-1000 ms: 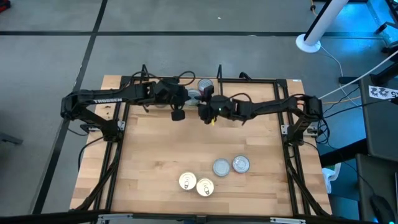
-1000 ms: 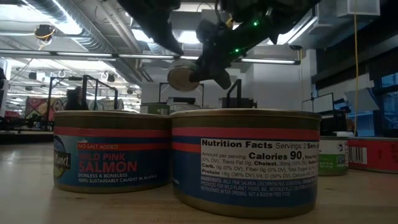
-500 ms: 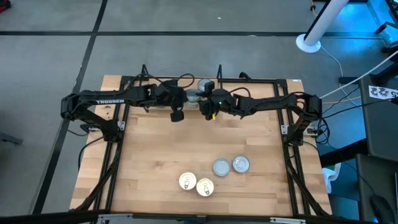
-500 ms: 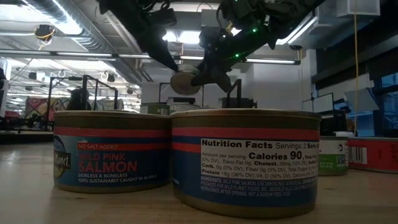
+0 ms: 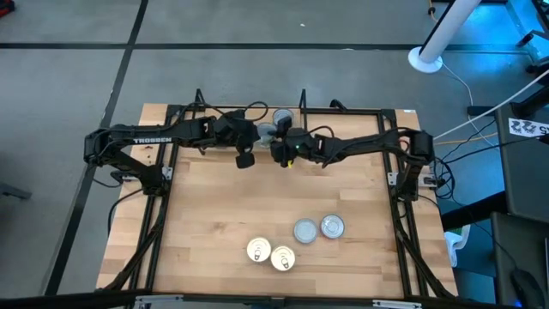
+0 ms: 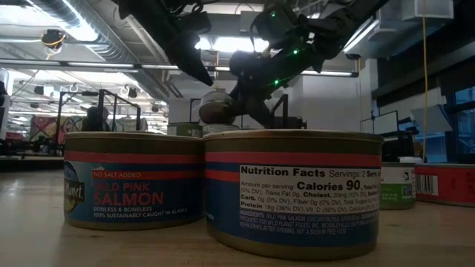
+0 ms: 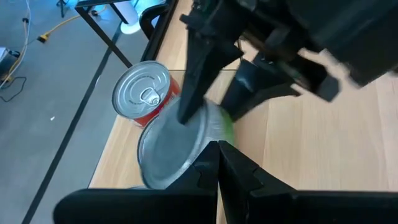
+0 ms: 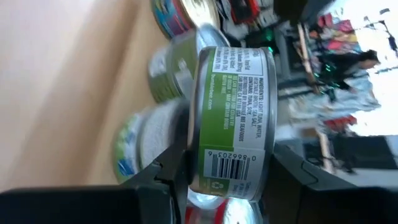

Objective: Stack canned seafood by type on shelf
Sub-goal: Stack the green white tuna can on top of the other green white tuna can on the shelf

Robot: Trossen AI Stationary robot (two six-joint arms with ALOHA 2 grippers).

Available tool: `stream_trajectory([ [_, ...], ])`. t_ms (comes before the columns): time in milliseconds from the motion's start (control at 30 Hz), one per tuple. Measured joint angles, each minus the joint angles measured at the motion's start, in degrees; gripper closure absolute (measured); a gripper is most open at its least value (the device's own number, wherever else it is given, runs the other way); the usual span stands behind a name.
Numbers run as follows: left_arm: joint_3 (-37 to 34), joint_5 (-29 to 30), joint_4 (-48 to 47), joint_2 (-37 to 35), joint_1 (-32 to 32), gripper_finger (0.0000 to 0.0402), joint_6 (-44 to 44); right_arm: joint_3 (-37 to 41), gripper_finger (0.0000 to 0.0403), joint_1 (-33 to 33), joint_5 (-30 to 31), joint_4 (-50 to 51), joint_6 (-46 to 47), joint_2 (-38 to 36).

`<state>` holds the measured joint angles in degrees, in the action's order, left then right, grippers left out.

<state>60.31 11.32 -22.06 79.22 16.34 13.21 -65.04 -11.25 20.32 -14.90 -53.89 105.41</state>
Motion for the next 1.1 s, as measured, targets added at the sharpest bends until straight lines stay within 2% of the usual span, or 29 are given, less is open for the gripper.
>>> stream_trajectory([
  [167,0.0,-0.06,0.1,0.0,0.0,0.0399,0.0,0.01,0.0257,-0.13,3.08,-0.97,-1.87,0.61],
  [700,0.0,-0.19,0.52,0.5,-0.03,0.0398,-4.64,0.07,0.0246,-1.66,-0.4,-1.95,-1.8,0.63],
  [867,0.02,-3.19,3.05,3.26,-0.11,0.0398,-6.86,0.09,0.0245,-1.64,-0.44,-1.93,-1.84,0.63],
  [1100,0.02,-3.44,8.78,8.02,0.22,0.0398,-5.77,0.09,0.0245,-1.6,-0.44,-1.76,-1.87,0.63],
])
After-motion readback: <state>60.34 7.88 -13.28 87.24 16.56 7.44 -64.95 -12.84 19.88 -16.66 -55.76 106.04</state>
